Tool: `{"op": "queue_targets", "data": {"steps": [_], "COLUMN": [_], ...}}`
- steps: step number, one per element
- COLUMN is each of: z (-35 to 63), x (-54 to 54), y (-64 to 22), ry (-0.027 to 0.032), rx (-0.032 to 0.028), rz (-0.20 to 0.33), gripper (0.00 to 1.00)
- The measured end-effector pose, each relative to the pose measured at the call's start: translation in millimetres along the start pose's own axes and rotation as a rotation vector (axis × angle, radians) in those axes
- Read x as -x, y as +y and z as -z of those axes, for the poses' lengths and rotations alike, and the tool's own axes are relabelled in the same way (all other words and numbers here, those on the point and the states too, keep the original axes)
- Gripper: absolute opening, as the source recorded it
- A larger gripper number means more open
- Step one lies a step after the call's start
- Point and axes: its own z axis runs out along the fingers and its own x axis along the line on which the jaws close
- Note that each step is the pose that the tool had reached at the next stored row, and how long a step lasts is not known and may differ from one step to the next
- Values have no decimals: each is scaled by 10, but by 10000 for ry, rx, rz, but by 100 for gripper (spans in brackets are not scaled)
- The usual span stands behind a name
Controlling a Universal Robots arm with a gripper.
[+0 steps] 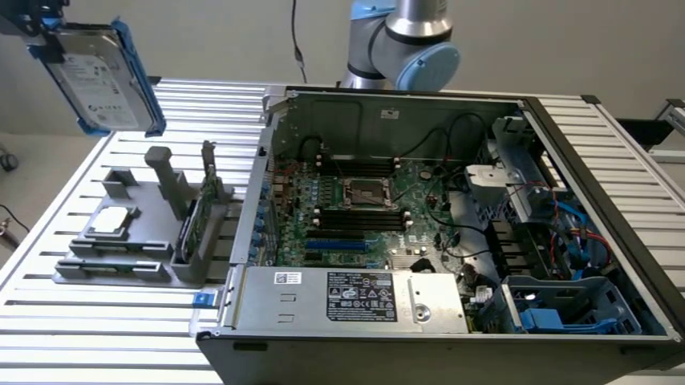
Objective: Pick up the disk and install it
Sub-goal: 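Pick up the disk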
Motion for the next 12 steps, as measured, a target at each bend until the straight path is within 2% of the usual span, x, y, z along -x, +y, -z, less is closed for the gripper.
{"op": "queue_targets", "data": {"steps": [6,12], "z": [221,364], "x": [-41,-106], "y": [-168,-375], "ry": [-12,-27], "rx": [2,0], "rz": [38,42], "gripper": [33,33]}}
